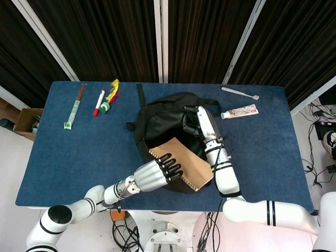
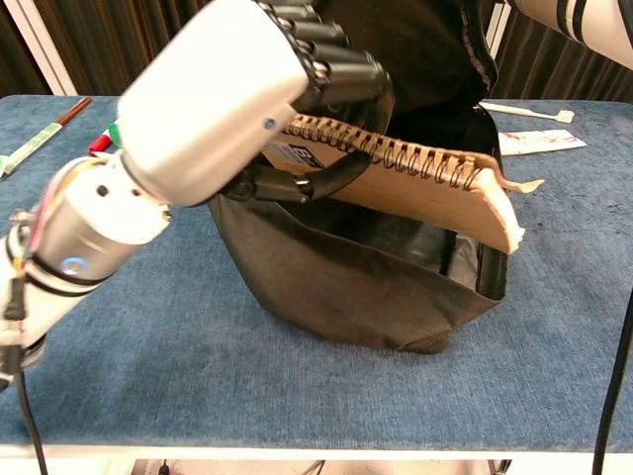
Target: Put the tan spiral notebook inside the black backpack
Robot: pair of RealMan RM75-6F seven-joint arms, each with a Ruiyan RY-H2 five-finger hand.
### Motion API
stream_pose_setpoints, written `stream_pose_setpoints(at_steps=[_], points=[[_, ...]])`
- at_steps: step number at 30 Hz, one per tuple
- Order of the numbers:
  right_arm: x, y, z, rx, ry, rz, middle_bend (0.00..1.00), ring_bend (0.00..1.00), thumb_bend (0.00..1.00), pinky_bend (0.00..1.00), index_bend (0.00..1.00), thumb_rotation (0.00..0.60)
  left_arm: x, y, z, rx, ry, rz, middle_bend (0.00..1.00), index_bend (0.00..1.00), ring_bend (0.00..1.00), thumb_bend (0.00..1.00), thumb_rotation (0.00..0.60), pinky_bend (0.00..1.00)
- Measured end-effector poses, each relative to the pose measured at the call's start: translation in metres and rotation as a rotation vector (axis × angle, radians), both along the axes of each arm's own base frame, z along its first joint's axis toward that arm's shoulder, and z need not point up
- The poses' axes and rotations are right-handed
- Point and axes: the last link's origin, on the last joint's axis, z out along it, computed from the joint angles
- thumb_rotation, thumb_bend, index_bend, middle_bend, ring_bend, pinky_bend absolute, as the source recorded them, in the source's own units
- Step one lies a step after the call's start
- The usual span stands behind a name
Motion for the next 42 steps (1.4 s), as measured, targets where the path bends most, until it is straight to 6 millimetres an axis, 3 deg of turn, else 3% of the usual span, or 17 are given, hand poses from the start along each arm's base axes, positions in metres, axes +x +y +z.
stream_pose_setpoints(at_steps=[9,21,27,29,32,35,42], points=[[0.003,0.006,-0.001,0.026,-0.024,0.015,0.65,0.49,0.69,0.52,0.76,0.6,-0.011,0.028,-0.018,0.082,0.106,0.174,0.68,0.69,0.56,0.44,0.6,0.56],[0.004,0.012,0.002,0.023,-0.053,0.014,0.65,0.49,0.72,0.52,0.76,0.6,-0.033,0.037,-0.037,0.128,0.286,0.286,0.7,0.68,0.56,0.43,0.6,0.55],[0.006,0.014,-0.001,0.028,-0.055,0.017,0.65,0.49,0.72,0.52,0.76,0.6,-0.032,0.043,-0.049,0.087,0.339,0.31,0.7,0.68,0.57,0.42,0.6,0.53],[0.006,0.014,-0.001,0.026,-0.054,0.016,0.65,0.49,0.72,0.52,0.76,0.6,-0.032,0.044,-0.051,0.08,0.347,0.322,0.66,0.61,0.56,0.34,0.6,0.51],[0.004,0.014,-0.001,0.019,-0.05,0.011,0.65,0.49,0.71,0.52,0.76,0.6,-0.035,0.048,-0.052,0.075,0.346,0.378,0.57,0.46,0.52,0.14,0.6,0.5],[0.002,0.012,0.0,0.012,-0.044,0.003,0.65,0.49,0.71,0.52,0.76,0.6,-0.039,0.048,-0.05,0.053,0.306,0.442,0.51,0.39,0.5,0.01,0.6,0.5],[-0.003,0.008,-0.004,0.008,-0.036,-0.014,0.65,0.49,0.71,0.52,0.76,0.6,-0.047,0.043,-0.034,-0.004,0.177,0.53,0.46,0.34,0.47,0.0,0.6,0.5]])
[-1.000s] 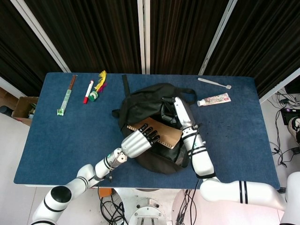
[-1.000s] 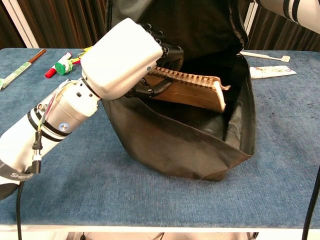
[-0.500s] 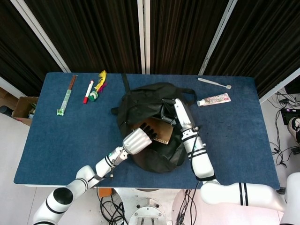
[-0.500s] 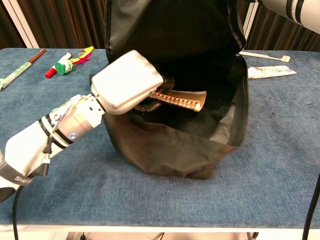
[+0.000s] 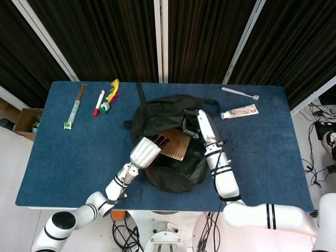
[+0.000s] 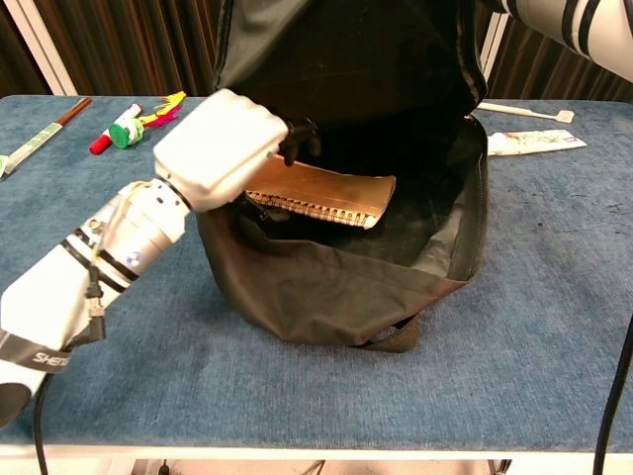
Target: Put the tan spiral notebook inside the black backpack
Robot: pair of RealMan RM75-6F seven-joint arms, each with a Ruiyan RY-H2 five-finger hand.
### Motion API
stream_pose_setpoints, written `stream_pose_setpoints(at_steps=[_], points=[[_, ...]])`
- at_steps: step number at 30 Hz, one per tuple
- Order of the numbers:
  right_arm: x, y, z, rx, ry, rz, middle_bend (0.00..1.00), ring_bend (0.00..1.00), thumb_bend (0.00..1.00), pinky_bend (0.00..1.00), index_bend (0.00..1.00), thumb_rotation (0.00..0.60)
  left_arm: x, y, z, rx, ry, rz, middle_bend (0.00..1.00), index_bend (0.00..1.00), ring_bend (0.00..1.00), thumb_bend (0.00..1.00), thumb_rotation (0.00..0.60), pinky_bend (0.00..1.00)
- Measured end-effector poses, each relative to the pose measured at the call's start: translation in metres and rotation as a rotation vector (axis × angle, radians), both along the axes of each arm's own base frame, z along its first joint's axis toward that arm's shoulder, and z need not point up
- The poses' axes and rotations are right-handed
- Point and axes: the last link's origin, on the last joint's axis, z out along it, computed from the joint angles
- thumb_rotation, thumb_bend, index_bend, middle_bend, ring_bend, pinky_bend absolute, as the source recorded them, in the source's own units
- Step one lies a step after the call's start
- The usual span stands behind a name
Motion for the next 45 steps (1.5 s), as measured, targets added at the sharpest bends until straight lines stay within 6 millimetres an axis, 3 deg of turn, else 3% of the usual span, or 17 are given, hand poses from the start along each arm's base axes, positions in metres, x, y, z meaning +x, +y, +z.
stream_pose_setpoints(at_steps=[5,12,16,17,19,22,25,29,32,35,38,41,45], points=[[-0.003,-0.005,-0.001,-0.01,0.008,-0.013,0.65,0.49,0.71,0.52,0.76,0.6,-0.006,-0.01,0.017,-0.007,-0.066,0.013,0.46,0.34,0.47,0.0,0.6,0.49],[-0.014,-0.005,-0.007,0.007,0.031,-0.02,0.65,0.49,0.71,0.51,0.75,0.6,-0.029,-0.032,0.058,-0.027,-0.194,0.06,0.48,0.38,0.47,0.0,0.6,0.49],[-0.019,0.001,-0.011,0.041,0.059,0.02,0.58,0.44,0.66,0.41,0.71,0.6,-0.046,-0.042,0.088,-0.051,-0.253,0.107,0.48,0.38,0.47,0.0,0.6,0.49],[-0.02,0.004,-0.012,0.057,0.072,0.037,0.53,0.39,0.63,0.34,0.65,0.6,-0.05,-0.044,0.097,-0.053,-0.26,0.12,0.48,0.38,0.47,0.0,0.6,0.49],[-0.026,0.012,-0.016,0.103,0.128,0.088,0.41,0.25,0.53,0.2,0.43,0.6,-0.062,-0.048,0.118,-0.048,-0.26,0.153,0.48,0.38,0.47,0.0,0.6,0.49],[-0.043,0.027,-0.024,0.195,0.276,0.171,0.18,0.03,0.25,0.03,0.07,0.6,-0.084,-0.051,0.149,-0.02,-0.231,0.211,0.48,0.38,0.47,0.0,0.6,0.49],[-0.07,0.044,-0.027,0.285,0.485,0.251,0.07,0.0,0.1,0.0,0.0,0.6,-0.107,-0.053,0.174,0.012,-0.194,0.29,0.47,0.38,0.47,0.0,0.6,0.47],[-0.1,0.067,-0.021,0.317,0.686,0.316,0.03,0.0,0.07,0.0,0.0,0.6,-0.134,-0.058,0.199,0.041,-0.161,0.402,0.44,0.38,0.44,0.0,0.6,0.43],[-0.111,0.076,-0.008,0.258,0.71,0.324,0.07,0.0,0.08,0.0,0.0,0.6,-0.155,-0.063,0.216,0.067,-0.15,0.489,0.42,0.38,0.41,0.0,0.6,0.39],[-0.121,0.079,0.013,0.154,0.663,0.295,0.16,0.01,0.2,0.02,0.01,0.6,-0.174,-0.071,0.233,0.094,-0.15,0.561,0.41,0.38,0.38,0.0,0.6,0.34],[-0.139,0.083,0.04,0.021,0.619,0.238,0.24,0.07,0.33,0.11,0.1,0.6,-0.19,-0.079,0.247,0.103,-0.144,0.6,0.38,0.38,0.34,0.0,0.6,0.3],[-0.169,0.094,0.071,-0.121,0.643,0.154,0.26,0.11,0.35,0.16,0.13,0.6,-0.205,-0.09,0.259,0.112,-0.133,0.634,0.37,0.38,0.31,0.0,0.6,0.27],[-0.219,0.126,0.108,-0.238,0.731,0.01,0.24,0.1,0.35,0.16,0.13,0.6,-0.225,-0.116,0.272,0.11,-0.12,0.677,0.35,0.36,0.27,0.0,0.6,0.24]])
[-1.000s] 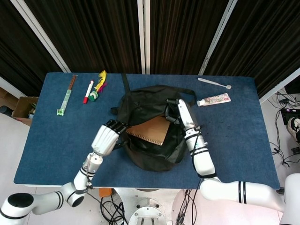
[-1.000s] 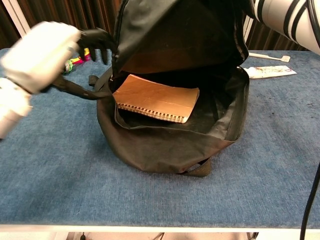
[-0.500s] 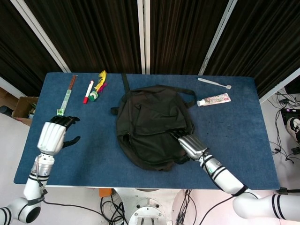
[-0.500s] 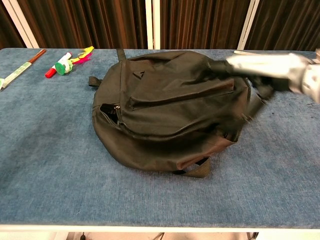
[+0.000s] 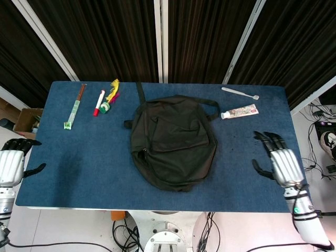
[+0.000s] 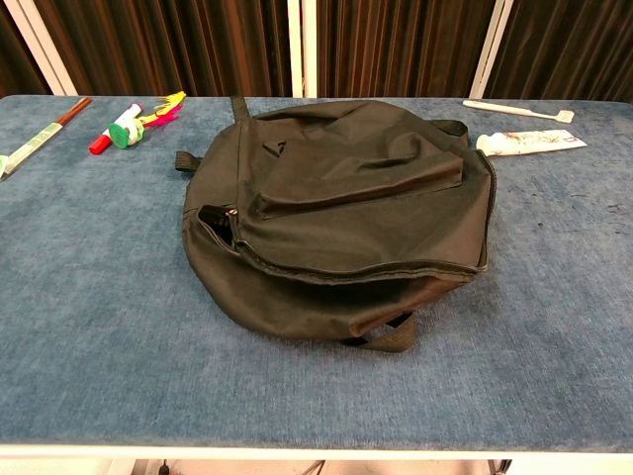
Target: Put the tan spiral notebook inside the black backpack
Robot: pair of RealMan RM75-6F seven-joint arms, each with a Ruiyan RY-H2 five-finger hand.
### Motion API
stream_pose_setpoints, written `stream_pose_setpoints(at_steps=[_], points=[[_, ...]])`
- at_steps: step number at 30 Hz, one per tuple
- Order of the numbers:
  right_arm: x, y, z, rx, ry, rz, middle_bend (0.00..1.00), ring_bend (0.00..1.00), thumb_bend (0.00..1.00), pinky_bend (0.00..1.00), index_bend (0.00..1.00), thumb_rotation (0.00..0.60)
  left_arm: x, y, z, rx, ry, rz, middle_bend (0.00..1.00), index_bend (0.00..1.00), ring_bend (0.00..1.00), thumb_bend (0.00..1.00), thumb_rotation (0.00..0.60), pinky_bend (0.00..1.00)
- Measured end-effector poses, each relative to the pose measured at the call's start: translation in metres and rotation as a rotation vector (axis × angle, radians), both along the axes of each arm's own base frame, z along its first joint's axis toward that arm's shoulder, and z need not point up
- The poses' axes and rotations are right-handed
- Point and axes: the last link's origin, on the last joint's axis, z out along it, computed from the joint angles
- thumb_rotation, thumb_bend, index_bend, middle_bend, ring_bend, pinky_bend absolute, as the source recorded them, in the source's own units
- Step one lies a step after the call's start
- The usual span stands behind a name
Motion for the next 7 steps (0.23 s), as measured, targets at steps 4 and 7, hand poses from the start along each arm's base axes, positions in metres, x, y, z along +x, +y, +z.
stream_pose_setpoints(at_steps=[4,7], points=[[-0.031,0.027,0.018,-0.035,0.018,-0.063,0.21,0.07,0.35,0.13,0.13,0.6,-0.009,-0.026,0.006,-0.018,-0.008,0.024,0.33,0.35,0.26,0.0,0.6,0.23],[-0.052,0.046,0.028,-0.058,0.025,-0.097,0.21,0.06,0.35,0.1,0.13,0.6,-0.01,-0.047,0.005,-0.037,-0.012,0.044,0.31,0.33,0.25,0.0,0.6,0.22]])
